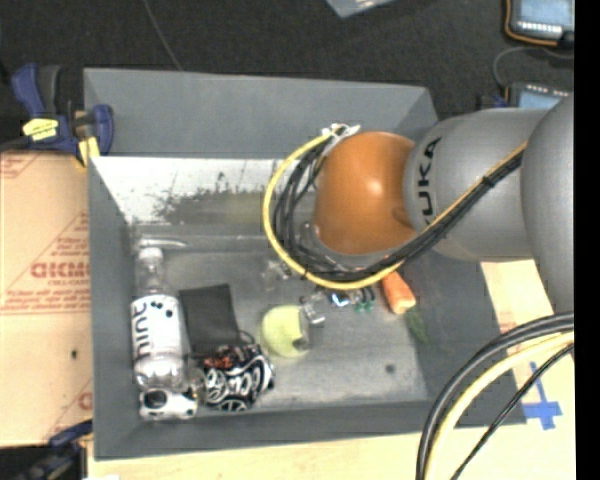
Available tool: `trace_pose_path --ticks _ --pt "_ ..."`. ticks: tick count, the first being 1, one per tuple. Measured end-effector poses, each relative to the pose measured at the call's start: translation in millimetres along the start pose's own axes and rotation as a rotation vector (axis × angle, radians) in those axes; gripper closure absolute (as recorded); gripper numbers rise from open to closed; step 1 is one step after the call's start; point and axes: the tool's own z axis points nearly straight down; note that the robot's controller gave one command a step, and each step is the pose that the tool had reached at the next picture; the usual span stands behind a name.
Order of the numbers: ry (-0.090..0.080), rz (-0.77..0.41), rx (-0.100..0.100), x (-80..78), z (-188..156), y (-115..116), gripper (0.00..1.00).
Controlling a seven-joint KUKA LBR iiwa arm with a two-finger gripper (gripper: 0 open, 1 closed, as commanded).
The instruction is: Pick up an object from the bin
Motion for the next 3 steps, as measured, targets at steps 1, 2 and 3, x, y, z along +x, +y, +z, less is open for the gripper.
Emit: trace_pose_path --ticks 1,2,3 --pt "-0.003 -0.028 0.006 21.0 18.8 -22.3 0.0" --pt "0.001 -0.13 -0.001 22.5 28.1 2.9 0.0" --pt "-0.003 0.076 0.005 23.3 37.6 -20.7 1.0"
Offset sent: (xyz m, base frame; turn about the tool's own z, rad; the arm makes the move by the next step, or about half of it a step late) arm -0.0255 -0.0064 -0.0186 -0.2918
